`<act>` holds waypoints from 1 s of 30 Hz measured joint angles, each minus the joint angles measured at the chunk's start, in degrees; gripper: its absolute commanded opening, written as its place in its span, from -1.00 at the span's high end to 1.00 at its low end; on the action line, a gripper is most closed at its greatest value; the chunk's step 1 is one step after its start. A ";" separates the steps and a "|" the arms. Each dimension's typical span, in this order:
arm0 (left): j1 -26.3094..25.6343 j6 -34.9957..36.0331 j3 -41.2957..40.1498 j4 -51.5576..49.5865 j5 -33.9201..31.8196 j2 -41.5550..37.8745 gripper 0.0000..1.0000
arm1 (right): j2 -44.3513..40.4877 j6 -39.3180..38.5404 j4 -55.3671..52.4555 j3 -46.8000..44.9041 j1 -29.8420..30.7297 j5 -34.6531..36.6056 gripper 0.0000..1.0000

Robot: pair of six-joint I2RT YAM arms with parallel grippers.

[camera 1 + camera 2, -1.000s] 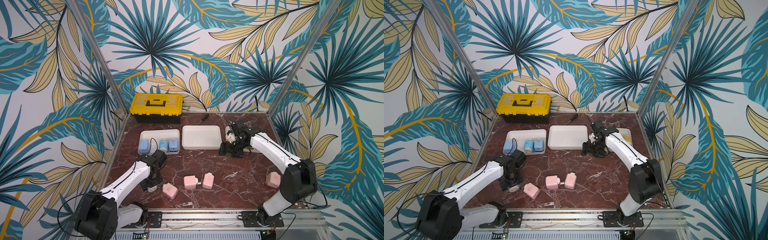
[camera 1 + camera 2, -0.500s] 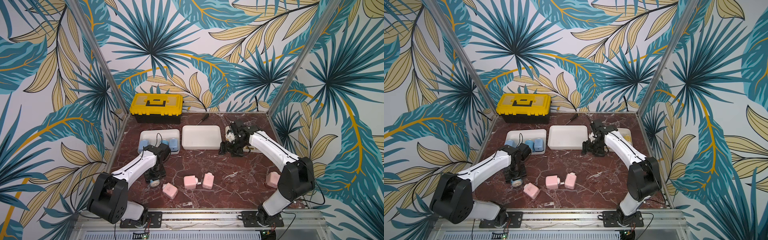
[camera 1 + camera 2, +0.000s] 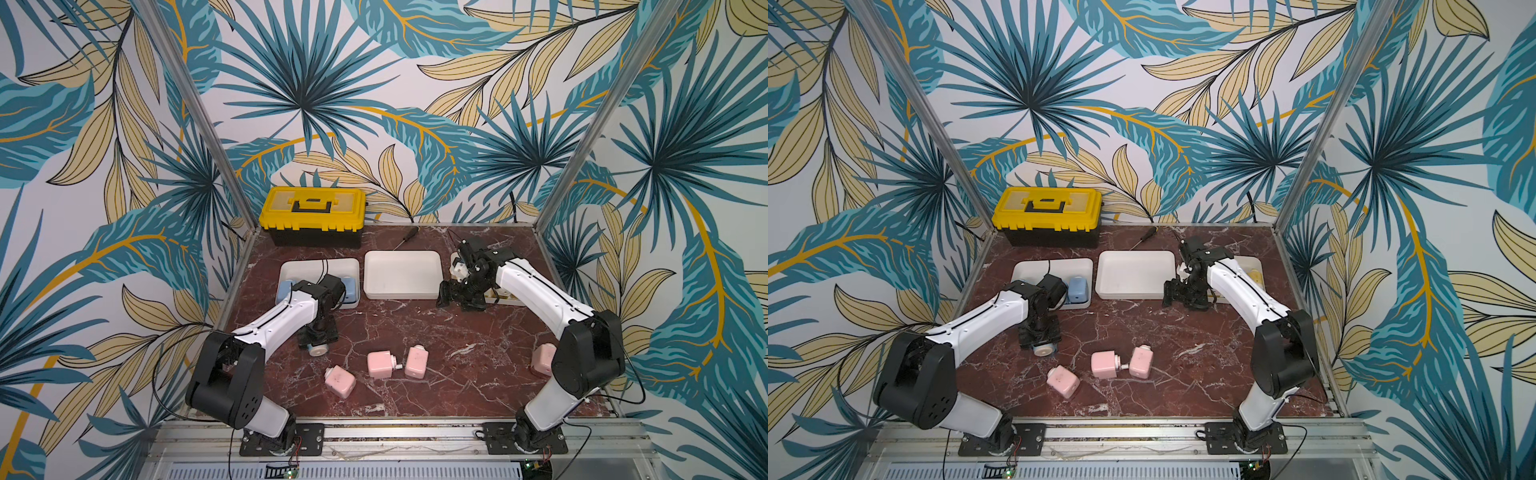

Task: Place the pencil sharpeners by color into the storage box
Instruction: Pick up the pencil sharpener from the center of the board.

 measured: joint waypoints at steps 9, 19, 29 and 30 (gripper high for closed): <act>0.31 1.31 0.66 -0.28 0.26 0.83 0.01 | 0.00 0.00 -0.26 0.59 0.00 0.04 -0.65; 0.76 4.02 1.11 0.72 0.81 0.79 0.21 | 0.00 0.02 -0.44 0.63 0.00 0.48 -0.65; 0.81 9.88 3.91 6.71 3.78 2.36 0.21 | 0.00 0.00 -0.44 0.63 0.00 0.66 -0.65; 0.85 10.29 4.17 6.93 4.07 2.40 0.21 | 0.00 0.00 -0.44 0.63 0.00 0.66 -0.65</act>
